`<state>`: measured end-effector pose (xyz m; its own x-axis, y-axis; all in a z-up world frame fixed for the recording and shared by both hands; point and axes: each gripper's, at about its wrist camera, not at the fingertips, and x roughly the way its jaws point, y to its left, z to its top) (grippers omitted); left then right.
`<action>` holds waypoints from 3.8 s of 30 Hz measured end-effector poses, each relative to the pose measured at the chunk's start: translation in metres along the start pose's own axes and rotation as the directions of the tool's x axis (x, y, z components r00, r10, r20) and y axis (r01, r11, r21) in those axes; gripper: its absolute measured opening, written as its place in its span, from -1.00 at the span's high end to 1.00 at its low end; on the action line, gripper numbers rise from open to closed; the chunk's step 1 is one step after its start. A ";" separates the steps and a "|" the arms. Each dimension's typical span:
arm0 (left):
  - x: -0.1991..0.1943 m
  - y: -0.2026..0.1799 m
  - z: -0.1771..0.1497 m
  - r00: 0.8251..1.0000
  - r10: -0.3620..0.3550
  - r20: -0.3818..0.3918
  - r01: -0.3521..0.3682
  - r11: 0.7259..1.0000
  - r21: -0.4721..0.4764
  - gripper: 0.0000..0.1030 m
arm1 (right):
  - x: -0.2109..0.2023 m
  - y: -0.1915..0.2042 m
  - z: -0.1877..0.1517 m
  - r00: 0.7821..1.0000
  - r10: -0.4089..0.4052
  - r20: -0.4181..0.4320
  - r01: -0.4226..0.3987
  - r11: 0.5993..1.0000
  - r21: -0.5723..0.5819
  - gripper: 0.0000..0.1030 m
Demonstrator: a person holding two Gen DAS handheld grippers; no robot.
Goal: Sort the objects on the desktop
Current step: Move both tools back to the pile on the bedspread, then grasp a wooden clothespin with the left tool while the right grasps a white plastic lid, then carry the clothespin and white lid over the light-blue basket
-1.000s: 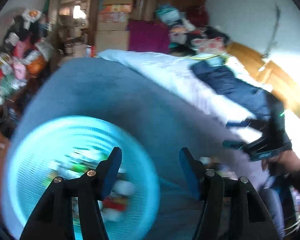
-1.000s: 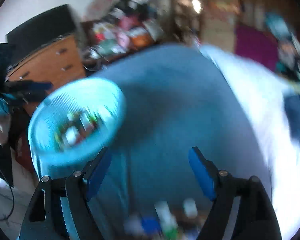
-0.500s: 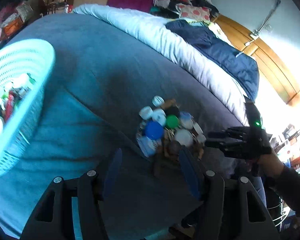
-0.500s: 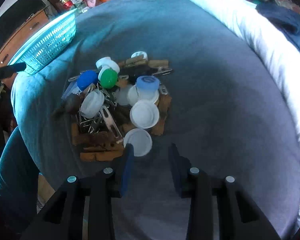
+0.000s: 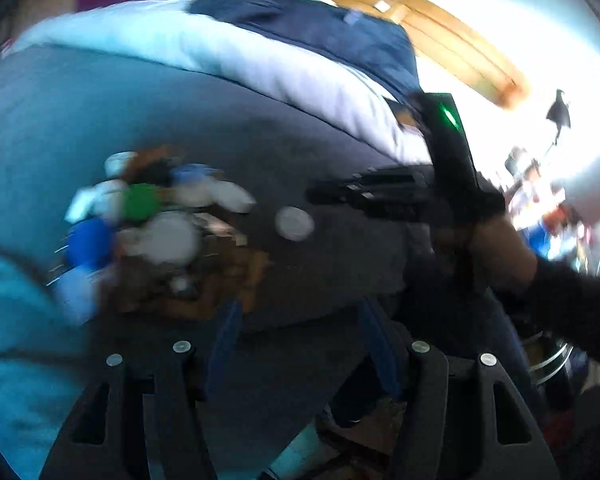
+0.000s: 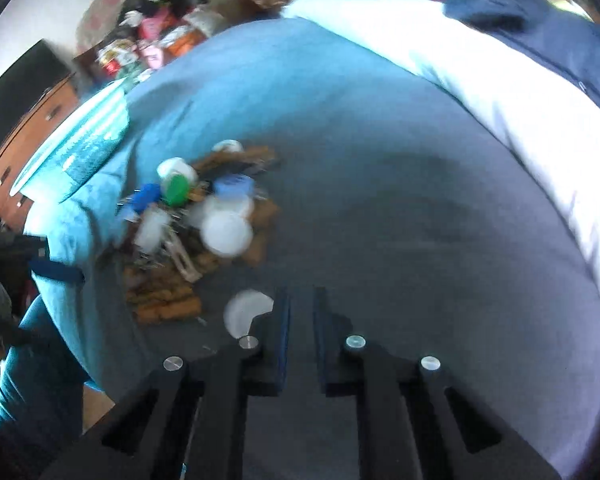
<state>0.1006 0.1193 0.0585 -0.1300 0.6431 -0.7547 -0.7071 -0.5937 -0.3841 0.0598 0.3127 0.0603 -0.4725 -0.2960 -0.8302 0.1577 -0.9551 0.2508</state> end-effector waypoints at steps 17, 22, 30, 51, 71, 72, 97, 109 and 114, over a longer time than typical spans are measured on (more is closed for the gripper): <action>0.048 -0.001 0.002 0.990 0.139 -0.004 -0.139 0.990 0.013 -0.19 | -0.008 -0.019 -0.007 0.992 0.107 0.065 -0.111 0.992 0.061 0.48; 0.055 -0.007 0.005 0.991 0.120 -0.062 -0.118 0.992 0.036 -0.19 | -0.008 -0.021 -0.008 0.991 0.118 0.069 -0.123 0.989 0.077 0.45; 0.053 -0.005 0.004 0.988 0.117 -0.098 -0.116 0.993 0.017 -0.16 | -0.010 -0.021 -0.009 0.989 0.121 0.083 -0.128 0.988 0.084 0.45; 0.053 0.003 0.003 0.979 0.172 -0.113 -0.172 0.985 0.007 -0.06 | -0.017 -0.018 -0.012 0.986 0.114 0.120 -0.124 0.989 0.085 0.24; 0.022 0.015 0.000 0.958 0.285 -0.018 -0.285 0.950 -0.124 0.73 | 0.009 0.036 -0.016 0.999 0.039 0.009 -0.037 0.993 -0.116 0.04; 0.020 0.015 -0.001 0.957 0.289 -0.014 -0.288 0.949 -0.127 0.73 | 0.011 0.037 -0.016 1.000 0.026 0.007 -0.025 0.992 -0.123 0.06; -0.026 0.002 0.021 0.863 0.500 0.072 -0.490 0.863 -0.120 0.73 | -0.038 0.030 -0.021 0.981 -0.107 0.165 0.101 0.994 0.045 0.41; -0.088 0.030 0.019 0.761 0.641 0.102 -0.622 0.765 -0.165 0.73 | -0.056 0.069 0.026 0.970 -0.092 0.225 0.097 0.995 -0.012 0.41; -0.119 0.052 0.016 0.717 0.688 0.113 -0.656 0.720 -0.225 0.73 | -0.057 0.094 0.054 0.968 -0.070 0.242 0.084 0.995 -0.050 0.41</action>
<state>0.0678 0.0197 0.1367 -0.6585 0.1073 -0.7449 -0.2676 -0.9585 0.0985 0.0552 0.2391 0.1583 -0.6781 -0.2230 -0.7003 0.1603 -0.9748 0.1552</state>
